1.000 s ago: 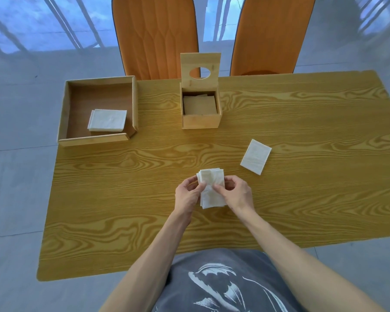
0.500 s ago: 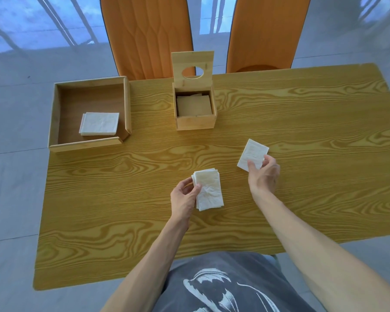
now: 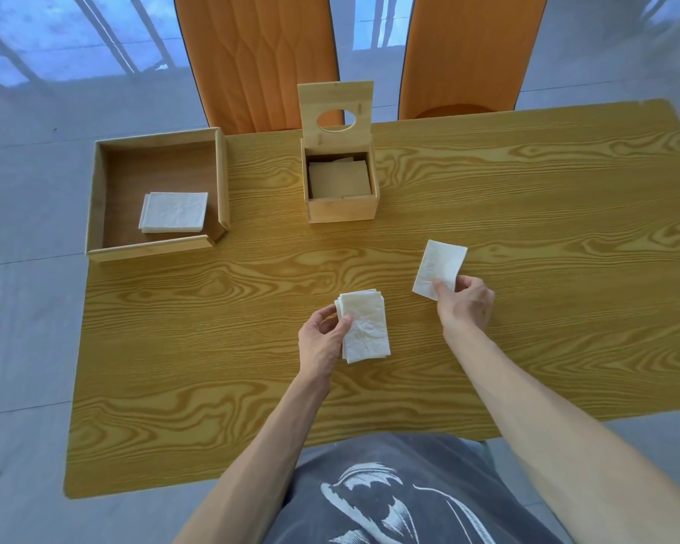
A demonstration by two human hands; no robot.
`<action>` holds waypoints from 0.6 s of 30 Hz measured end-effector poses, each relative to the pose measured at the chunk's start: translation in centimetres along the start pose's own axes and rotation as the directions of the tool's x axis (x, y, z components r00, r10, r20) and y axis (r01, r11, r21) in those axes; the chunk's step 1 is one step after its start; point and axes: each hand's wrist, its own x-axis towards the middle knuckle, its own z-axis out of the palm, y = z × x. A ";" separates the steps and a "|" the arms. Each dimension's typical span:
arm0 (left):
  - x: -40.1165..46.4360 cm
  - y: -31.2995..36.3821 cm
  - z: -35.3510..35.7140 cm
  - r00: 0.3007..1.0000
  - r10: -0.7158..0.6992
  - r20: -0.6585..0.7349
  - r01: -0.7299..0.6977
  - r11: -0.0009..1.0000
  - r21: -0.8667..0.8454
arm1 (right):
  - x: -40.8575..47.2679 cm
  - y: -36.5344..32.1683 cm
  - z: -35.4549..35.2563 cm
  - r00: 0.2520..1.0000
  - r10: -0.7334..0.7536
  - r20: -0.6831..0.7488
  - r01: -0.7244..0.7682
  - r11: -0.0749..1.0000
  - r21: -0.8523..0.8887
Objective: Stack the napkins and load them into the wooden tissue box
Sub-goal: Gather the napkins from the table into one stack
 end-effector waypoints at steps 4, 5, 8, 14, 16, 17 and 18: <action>-0.1 0.1 -0.1 1.000 -0.003 0.015 0.003 1.000 0.013 | -0.9 0.6 -0.3 1.000 -0.016 0.022 0.015 0.997 0.073; -0.1 0.0 -0.1 1.000 -0.005 0.016 0.005 1.000 0.012 | -1.2 0.8 -0.4 0.999 -0.019 0.032 0.016 0.996 0.085; -0.1 -0.1 -0.2 1.000 -0.005 0.008 0.004 1.000 0.017 | -1.8 1.5 -0.5 0.998 -0.054 0.040 0.048 0.990 0.133; 0.1 -0.2 -0.4 1.000 -0.009 0.022 0.008 1.000 0.025 | -3.1 2.9 -1.8 0.955 -0.042 0.294 -0.118 0.855 0.505; 0.1 -0.2 -0.5 0.999 -0.010 0.031 0.009 1.000 0.028 | -3.7 3.5 -2.0 0.899 -0.085 0.429 -0.184 0.816 0.548; 0.1 -0.3 -0.6 0.999 -0.011 0.034 0.010 1.000 0.025 | -4.0 3.8 -2.0 0.870 -0.113 0.479 -0.196 0.814 0.546; 0.1 -0.2 -0.6 0.999 -0.011 0.037 0.010 1.000 0.023 | -4.3 4.2 -1.9 0.844 -0.132 0.521 -0.202 0.821 0.535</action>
